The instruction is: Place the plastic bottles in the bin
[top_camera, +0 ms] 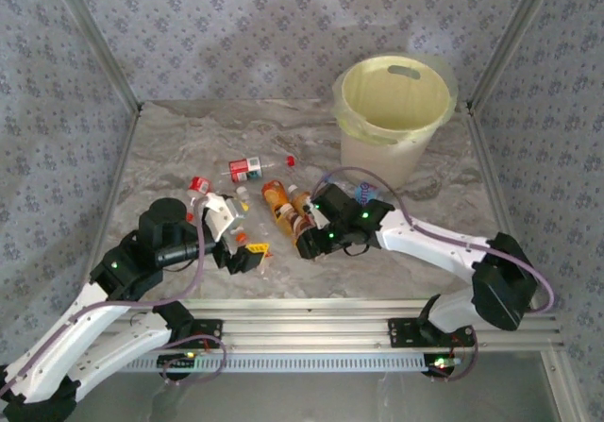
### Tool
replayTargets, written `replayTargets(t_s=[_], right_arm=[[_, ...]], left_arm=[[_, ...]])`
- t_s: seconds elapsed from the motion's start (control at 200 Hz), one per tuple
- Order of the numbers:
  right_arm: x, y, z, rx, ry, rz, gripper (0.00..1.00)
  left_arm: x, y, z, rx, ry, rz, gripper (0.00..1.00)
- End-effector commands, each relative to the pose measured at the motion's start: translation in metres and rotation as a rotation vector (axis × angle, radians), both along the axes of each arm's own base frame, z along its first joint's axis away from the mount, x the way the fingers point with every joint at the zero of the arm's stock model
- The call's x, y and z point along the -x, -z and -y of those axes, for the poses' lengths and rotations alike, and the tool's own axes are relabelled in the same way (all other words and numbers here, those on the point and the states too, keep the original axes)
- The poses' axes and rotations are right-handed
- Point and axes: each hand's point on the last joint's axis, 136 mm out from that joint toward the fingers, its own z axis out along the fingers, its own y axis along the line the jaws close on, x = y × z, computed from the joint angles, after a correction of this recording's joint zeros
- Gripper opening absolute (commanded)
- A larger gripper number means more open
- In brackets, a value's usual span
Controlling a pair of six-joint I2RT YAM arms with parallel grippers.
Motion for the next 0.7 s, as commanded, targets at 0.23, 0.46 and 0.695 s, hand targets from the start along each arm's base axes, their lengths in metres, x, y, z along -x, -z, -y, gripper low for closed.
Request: replayTargets(t_s=[0.23, 0.46, 0.695], right_arm=[[-0.024, -0.088, 0.043, -0.042, 0.082, 0.206, 0.59], [-0.053, -0.179, 0.07, -0.114, 0.16, 0.417, 0.59], [-0.091, -0.245, 0.098, -0.123, 0.245, 0.575, 0.59]], left_arm=[[-0.024, -0.05, 0.037, 0.141, 0.048, 0.046, 1.0], [-0.042, -0.079, 0.062, 0.167, 0.091, 0.09, 1.0], [-0.058, -0.089, 0.081, 0.165, 0.122, 0.095, 1.0]])
